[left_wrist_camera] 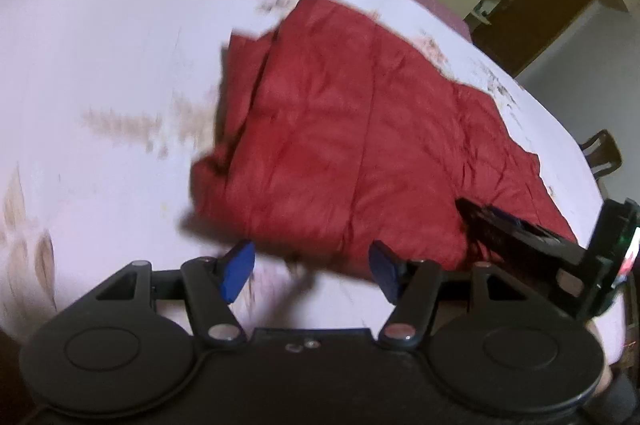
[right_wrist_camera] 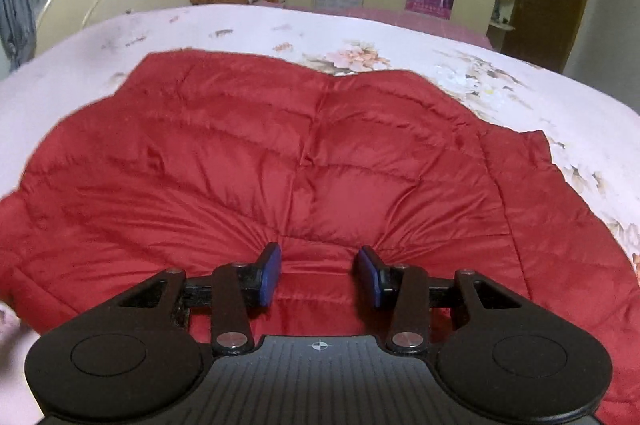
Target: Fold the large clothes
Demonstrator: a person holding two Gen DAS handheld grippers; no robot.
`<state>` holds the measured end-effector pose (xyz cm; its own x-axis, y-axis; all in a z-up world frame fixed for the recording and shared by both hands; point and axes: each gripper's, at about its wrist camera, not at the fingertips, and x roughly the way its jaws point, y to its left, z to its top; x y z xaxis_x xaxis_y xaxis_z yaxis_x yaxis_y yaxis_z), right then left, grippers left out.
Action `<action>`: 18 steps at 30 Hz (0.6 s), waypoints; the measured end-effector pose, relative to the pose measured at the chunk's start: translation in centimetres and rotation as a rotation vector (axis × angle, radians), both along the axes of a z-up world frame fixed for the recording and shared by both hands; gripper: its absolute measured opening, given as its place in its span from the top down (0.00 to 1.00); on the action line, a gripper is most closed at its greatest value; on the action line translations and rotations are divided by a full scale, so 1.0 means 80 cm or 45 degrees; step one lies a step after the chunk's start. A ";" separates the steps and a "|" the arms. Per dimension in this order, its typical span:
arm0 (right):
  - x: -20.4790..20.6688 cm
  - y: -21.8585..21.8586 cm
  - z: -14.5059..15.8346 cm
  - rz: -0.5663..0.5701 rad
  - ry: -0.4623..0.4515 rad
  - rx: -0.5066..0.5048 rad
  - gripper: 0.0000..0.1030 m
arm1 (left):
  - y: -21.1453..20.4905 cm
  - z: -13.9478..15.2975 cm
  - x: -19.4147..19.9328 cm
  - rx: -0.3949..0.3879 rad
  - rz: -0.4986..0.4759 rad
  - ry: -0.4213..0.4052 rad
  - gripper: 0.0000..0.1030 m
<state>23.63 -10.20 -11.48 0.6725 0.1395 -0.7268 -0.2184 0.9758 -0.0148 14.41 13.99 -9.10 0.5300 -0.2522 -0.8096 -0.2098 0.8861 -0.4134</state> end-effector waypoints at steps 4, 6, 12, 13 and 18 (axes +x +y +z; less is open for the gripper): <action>0.004 0.001 0.002 0.002 0.017 0.009 0.59 | 0.011 -0.030 0.001 -0.225 0.075 0.088 0.40; 0.005 0.000 0.008 0.009 0.028 0.017 0.59 | 0.014 -0.042 0.006 -0.325 0.123 0.083 0.40; -0.002 -0.011 0.031 0.035 0.007 0.041 0.58 | 0.006 -0.054 0.037 -0.390 0.212 0.009 0.37; -0.003 -0.011 0.035 0.046 0.000 0.034 0.58 | 0.004 -0.055 0.042 -0.389 0.228 0.004 0.36; -0.012 -0.022 0.049 0.063 -0.020 0.036 0.58 | -0.003 -0.058 0.061 -0.394 0.290 -0.028 0.33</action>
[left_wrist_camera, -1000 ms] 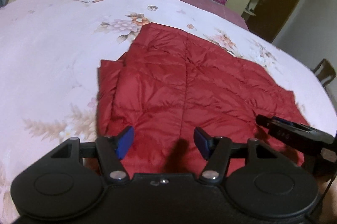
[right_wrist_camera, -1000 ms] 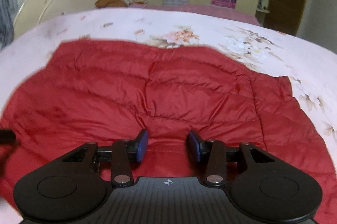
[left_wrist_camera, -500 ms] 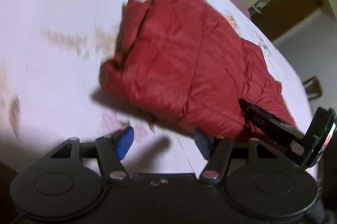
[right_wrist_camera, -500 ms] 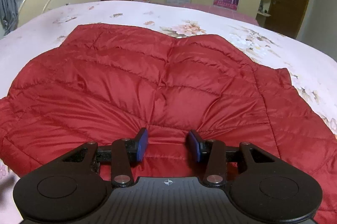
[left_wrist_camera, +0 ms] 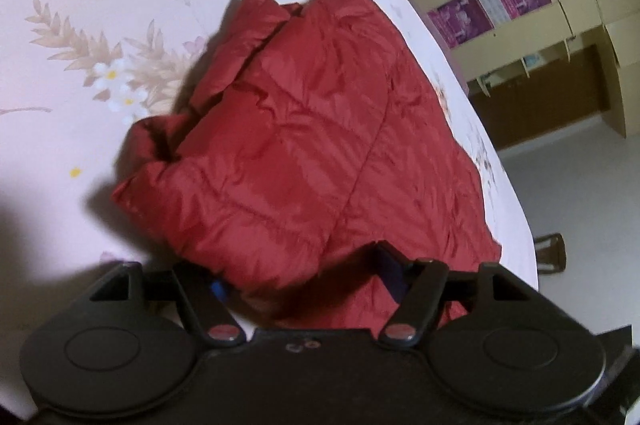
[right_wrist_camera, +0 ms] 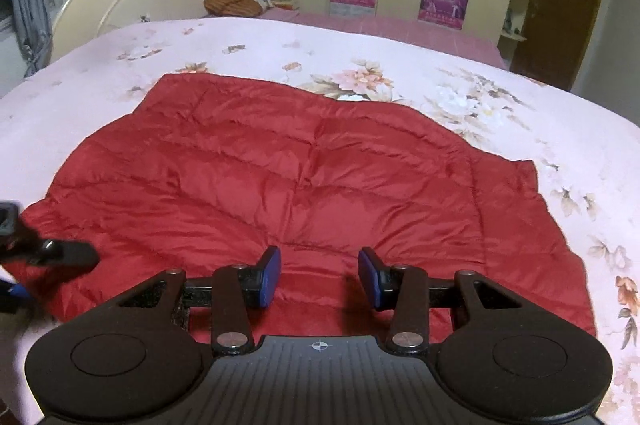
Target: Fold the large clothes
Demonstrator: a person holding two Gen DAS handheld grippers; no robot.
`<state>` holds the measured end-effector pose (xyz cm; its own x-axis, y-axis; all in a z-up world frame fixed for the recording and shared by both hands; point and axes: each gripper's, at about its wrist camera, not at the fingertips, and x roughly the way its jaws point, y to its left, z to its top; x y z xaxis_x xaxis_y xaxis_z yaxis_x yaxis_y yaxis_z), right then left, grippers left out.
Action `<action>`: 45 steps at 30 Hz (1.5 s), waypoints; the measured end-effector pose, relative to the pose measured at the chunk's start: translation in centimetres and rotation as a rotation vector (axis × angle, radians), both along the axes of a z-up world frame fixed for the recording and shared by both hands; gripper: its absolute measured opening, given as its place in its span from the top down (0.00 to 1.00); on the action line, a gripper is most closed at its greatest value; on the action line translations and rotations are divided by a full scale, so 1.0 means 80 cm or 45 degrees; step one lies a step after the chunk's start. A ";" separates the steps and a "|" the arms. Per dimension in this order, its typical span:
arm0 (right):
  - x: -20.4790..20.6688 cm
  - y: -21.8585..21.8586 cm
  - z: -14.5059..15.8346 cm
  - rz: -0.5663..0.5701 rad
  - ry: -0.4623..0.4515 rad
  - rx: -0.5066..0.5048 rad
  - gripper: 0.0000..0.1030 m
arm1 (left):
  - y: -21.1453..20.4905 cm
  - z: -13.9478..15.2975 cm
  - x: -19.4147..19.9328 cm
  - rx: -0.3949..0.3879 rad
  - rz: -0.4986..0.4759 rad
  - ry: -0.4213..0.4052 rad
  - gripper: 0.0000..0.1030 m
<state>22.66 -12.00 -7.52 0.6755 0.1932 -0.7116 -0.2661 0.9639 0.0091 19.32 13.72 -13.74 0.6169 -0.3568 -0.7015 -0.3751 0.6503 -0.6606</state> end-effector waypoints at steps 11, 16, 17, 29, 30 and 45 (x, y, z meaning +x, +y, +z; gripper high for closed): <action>0.050 0.002 -0.020 0.055 0.027 0.011 0.58 | -0.010 -0.003 0.011 0.042 0.140 -0.035 0.54; 0.058 0.005 -0.030 0.118 0.033 -0.025 0.58 | -0.010 0.000 0.007 0.052 0.178 -0.042 0.68; 0.058 0.002 -0.025 0.114 0.017 -0.001 0.58 | -0.011 0.000 0.007 0.056 0.184 -0.043 0.69; 0.069 0.011 -0.060 0.208 0.013 -0.041 0.59 | -0.030 0.033 0.001 0.268 0.117 -0.179 0.82; 0.069 0.010 -0.061 0.209 0.011 -0.036 0.59 | -0.034 0.039 0.001 0.301 0.098 -0.199 0.82; 0.039 -0.054 0.004 0.063 0.024 -0.004 0.58 | -0.137 0.133 0.014 0.651 -0.365 -0.541 0.83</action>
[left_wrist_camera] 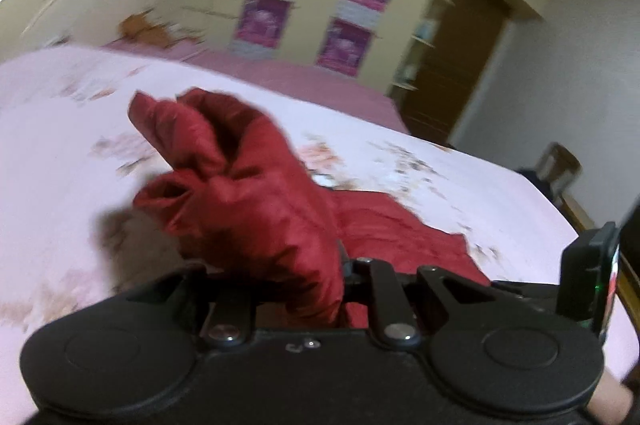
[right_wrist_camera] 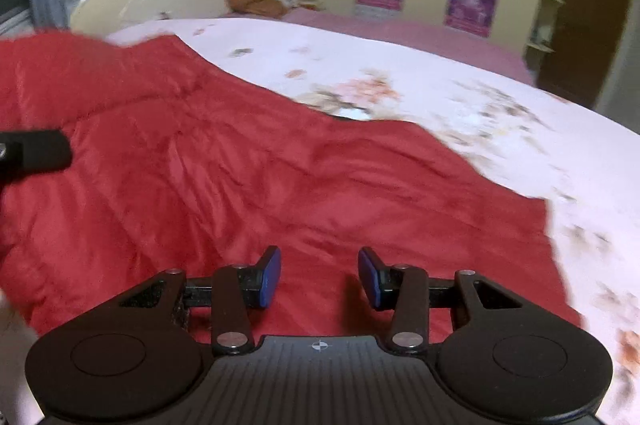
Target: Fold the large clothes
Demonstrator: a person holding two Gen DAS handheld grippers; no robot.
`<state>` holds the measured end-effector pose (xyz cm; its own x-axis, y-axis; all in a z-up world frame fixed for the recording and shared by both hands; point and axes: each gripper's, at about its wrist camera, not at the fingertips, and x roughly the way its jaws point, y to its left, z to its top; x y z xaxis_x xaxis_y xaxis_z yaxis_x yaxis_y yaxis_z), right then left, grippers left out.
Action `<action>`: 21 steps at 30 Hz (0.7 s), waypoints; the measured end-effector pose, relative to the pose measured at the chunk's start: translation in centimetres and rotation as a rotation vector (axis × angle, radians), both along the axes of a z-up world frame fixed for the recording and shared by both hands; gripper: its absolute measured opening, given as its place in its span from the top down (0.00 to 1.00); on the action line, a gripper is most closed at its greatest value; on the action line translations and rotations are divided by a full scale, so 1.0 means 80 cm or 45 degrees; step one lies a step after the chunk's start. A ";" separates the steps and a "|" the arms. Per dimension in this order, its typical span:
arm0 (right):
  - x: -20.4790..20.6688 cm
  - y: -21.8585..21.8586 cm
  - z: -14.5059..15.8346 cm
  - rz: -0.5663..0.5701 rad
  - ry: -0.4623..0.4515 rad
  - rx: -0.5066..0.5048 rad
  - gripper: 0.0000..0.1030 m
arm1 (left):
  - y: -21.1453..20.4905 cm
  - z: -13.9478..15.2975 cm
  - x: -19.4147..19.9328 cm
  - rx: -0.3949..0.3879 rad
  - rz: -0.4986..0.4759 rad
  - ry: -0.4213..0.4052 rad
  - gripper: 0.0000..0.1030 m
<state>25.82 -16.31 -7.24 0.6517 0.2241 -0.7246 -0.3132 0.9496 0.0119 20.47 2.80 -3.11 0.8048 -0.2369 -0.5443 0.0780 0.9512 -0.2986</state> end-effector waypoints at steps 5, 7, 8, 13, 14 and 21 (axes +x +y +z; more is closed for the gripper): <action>-0.035 -0.052 0.007 -0.175 0.015 -0.029 0.58 | -0.049 0.007 0.002 0.067 -0.199 -0.054 0.83; -0.049 -0.068 0.006 -0.237 0.015 -0.040 0.58 | -0.069 0.003 0.004 0.088 -0.271 -0.057 0.83; -0.058 -0.075 0.005 -0.266 0.017 -0.043 0.58 | -0.081 0.000 0.004 0.100 -0.316 -0.056 0.83; -0.089 -0.112 -0.001 -0.413 0.055 -0.014 0.58 | -0.133 -0.023 0.009 0.159 -0.491 -0.038 0.83; -0.094 -0.119 -0.002 -0.441 0.056 -0.010 0.58 | -0.143 -0.029 0.009 0.177 -0.523 -0.031 0.83; -0.121 -0.156 0.004 -0.575 0.054 -0.003 0.58 | -0.205 -0.074 -0.007 0.336 -0.726 0.021 0.80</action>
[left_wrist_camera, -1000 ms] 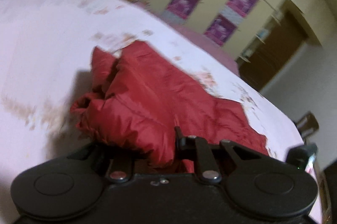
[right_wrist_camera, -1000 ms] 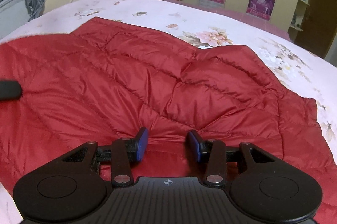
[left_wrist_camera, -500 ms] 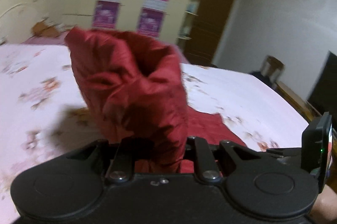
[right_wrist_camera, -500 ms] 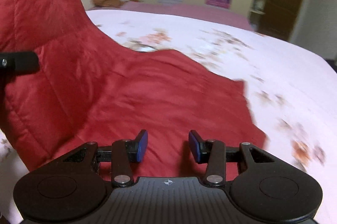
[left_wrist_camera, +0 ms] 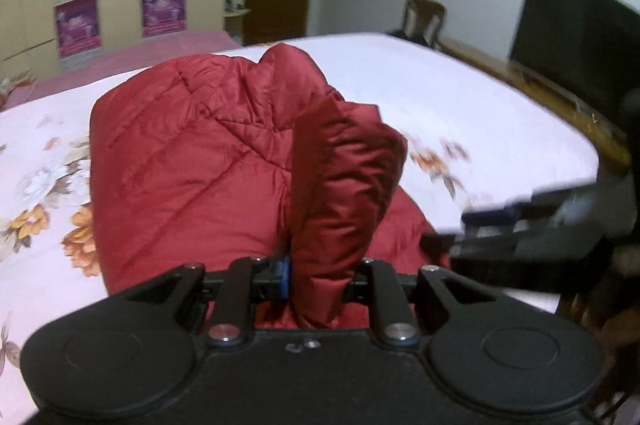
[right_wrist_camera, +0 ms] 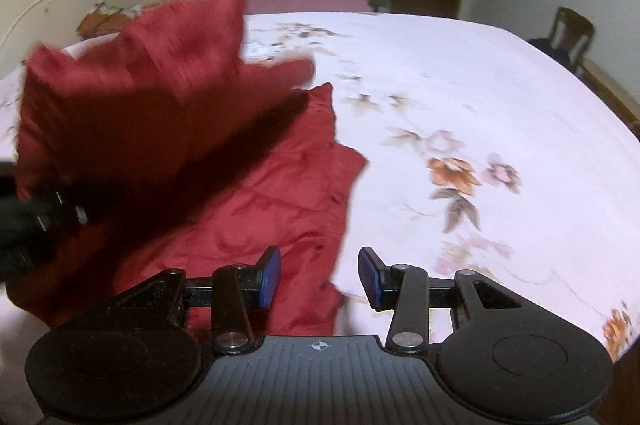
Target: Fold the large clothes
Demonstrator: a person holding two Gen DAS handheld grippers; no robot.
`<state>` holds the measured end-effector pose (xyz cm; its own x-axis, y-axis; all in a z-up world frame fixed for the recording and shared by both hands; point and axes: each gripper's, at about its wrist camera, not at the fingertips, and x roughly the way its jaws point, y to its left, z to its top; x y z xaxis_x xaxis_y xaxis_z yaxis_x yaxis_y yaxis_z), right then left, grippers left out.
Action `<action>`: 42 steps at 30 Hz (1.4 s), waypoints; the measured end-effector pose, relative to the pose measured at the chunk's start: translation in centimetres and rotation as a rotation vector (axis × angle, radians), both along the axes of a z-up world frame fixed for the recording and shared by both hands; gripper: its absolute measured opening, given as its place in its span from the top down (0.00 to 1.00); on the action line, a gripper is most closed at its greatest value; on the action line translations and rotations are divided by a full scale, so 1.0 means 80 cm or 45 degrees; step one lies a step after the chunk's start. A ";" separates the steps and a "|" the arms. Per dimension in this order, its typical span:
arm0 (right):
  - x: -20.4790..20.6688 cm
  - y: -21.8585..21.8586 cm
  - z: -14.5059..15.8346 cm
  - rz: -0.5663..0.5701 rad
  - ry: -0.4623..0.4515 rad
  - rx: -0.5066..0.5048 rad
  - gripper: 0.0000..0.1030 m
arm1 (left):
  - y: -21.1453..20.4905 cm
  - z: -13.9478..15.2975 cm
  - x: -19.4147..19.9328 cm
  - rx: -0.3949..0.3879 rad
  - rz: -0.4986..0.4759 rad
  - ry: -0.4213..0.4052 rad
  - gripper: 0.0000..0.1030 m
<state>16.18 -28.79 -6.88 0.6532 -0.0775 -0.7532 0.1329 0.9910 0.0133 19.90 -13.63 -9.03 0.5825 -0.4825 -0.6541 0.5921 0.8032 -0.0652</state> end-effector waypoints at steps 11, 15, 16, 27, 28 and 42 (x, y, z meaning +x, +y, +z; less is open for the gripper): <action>-0.021 -0.048 0.048 -0.170 -0.154 0.125 0.17 | 0.008 0.016 -0.019 -0.034 -0.099 -0.010 0.36; -0.016 -0.043 0.073 -0.131 -0.240 0.155 0.15 | 0.025 0.033 -0.036 -0.077 -0.087 -0.042 0.35; -0.014 -0.042 0.078 -0.120 -0.255 0.192 0.15 | 0.033 0.037 -0.038 -0.089 -0.067 -0.048 0.35; 0.025 0.009 0.085 0.101 -0.246 0.340 0.15 | 0.126 0.055 0.015 -0.191 0.350 -0.027 0.32; 0.024 0.016 0.081 0.113 -0.231 0.330 0.15 | 0.130 0.050 0.023 -0.194 0.384 -0.009 0.33; -0.003 0.007 0.038 0.109 -0.066 0.279 0.88 | 0.077 -0.004 0.080 -0.134 0.276 0.017 0.48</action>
<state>15.92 -28.21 -3.86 0.6885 0.1415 -0.7113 0.0418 0.9714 0.2337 26.31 -7.51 -9.38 0.6717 -0.4130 -0.6150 0.4049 0.8999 -0.1621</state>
